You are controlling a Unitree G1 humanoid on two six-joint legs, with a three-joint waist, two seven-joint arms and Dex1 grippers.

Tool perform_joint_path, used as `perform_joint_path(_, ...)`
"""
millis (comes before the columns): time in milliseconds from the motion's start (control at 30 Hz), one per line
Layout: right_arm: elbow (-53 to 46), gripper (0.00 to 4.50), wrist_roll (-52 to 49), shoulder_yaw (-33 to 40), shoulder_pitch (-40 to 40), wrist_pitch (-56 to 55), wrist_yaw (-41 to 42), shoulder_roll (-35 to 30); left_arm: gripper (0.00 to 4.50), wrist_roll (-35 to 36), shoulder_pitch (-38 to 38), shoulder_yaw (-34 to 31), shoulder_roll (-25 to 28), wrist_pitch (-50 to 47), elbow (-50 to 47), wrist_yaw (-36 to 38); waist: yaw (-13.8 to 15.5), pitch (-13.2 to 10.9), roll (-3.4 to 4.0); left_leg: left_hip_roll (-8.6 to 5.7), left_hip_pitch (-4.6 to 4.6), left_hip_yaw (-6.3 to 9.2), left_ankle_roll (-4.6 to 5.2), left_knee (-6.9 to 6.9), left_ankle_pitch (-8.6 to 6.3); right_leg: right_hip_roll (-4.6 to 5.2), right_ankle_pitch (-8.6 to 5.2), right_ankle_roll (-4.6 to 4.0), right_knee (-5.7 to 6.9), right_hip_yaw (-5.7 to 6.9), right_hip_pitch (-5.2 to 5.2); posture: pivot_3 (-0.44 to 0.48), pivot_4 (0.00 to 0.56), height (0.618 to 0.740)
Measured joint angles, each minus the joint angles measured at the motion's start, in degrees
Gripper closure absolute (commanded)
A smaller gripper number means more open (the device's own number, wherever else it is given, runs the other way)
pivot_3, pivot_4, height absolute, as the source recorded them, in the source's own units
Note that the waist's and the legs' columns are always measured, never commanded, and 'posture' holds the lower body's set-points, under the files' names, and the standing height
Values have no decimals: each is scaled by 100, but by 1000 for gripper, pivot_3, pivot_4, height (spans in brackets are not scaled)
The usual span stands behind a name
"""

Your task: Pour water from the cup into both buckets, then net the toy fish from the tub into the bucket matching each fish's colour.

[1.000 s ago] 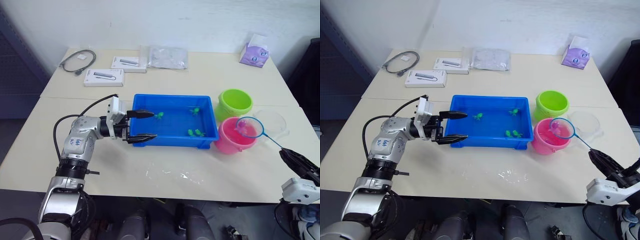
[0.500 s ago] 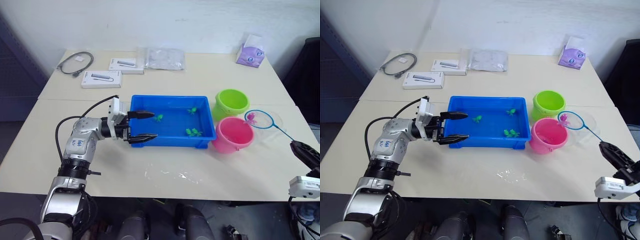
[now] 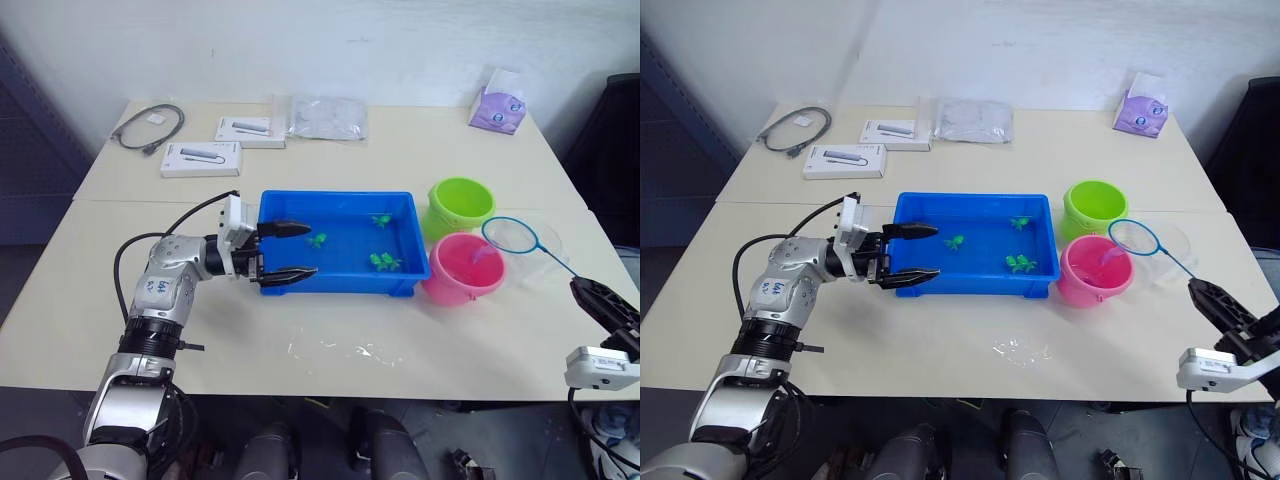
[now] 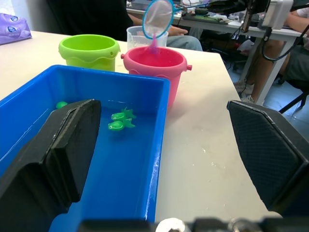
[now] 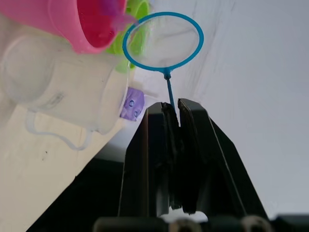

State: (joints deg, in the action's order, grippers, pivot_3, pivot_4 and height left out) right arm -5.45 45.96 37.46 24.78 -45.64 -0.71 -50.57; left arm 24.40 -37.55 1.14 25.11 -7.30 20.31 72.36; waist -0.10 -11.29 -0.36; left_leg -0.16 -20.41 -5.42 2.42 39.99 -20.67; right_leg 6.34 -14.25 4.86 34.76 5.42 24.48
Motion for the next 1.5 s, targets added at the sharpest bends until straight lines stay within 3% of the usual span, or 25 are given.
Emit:
perform_joint_path(100, -71, 4500, 17, -275, 36, -13, -11, 4, 9, 0, 1, 24, -45, 0, -109, 35, 10, -1, 2, -3, -1, -1, 0, 0, 0, 0, -1, -1, 1, 0, 1, 0, 150, 740)
perform_joint_path(267, -75, 4500, -494, -113, 2, 203, 63, 4, 9, 4, 1, 23, -88, -15, -230, 25, 3, -1, 2, -1, 1, -1, 0, 1, 0, 0, 0, 0, 0, -1, -2, 0, 150, 740)
perform_joint_path(467, -826, 4500, -3405, -742, -199, 1100, 1574, -206, 9, -1, 34, -4, 32, -57, -321, -72, -27, -1, 2, 2, 9, -4, 1, 2, 0, 2, 0, -1, 8, -5, -4, 0, 150, 740)
perform_joint_path(567, -1653, 4500, -5298, -1240, -573, 2691, 2380, -360, 9, -13, 65, -39, 154, -54, -340, -107, -2, -1, 1, 6, 9, 3, 1, 5, 0, 5, 0, -2, 12, -1, -4, 0, 150, 740)
perform_joint_path(667, -2442, 4500, -6992, -1818, -1227, 4758, 2661, -547, 9, -28, 93, -125, 273, -4, -218, -128, 9, -1, 1, 5, 7, 9, 4, 8, -1, 15, -1, -5, 12, 6, -3, 0, 150, 740)
perform_joint_path(800, -2847, 4500, -7947, -2382, -2577, 7006, 2341, -754, 9, -33, 150, -192, 324, 35, -145, -144, 28, -1, 1, 2, -4, 16, 9, 10, -4, 24, -1, -6, 8, 18, 4, 0, 150, 740)
perform_joint_path(900, -2832, 4500, -7540, -2980, -3233, 7717, 2386, -1213, 9, -38, 188, -236, 373, 49, -152, -163, 82, -1, 2, 1, -26, 23, 9, 10, -4, 25, -1, -6, 7, 34, 14, 0, 150, 740)
perform_joint_path(1133, -2367, 4500, -5503, -4748, -4567, 7790, 2934, -1641, 9, -45, 314, -303, 477, 51, -190, -254, 128, -1, 2, -9, -82, 12, 15, 23, -1, 19, 5, 4, 23, 59, 65, 0, 150, 740)
perform_joint_path(1333, -1700, 4500, -3634, -5845, -5950, 7348, 3750, -1621, 9, -41, 374, -337, 497, 47, -228, -286, 112, -1, 2, -6, -86, 6, 16, 21, 0, 11, 6, 7, 23, 73, 74, 0, 150, 740)
perform_joint_path(1500, -1507, 4500, -3050, -6285, -6076, 7332, 4504, -1299, 9, -39, 378, -339, 497, 49, -224, -291, 126, -1, 2, -10, -89, 3, 17, 24, 1, 5, 8, 10, 24, 75, 73, 0, 150, 740)
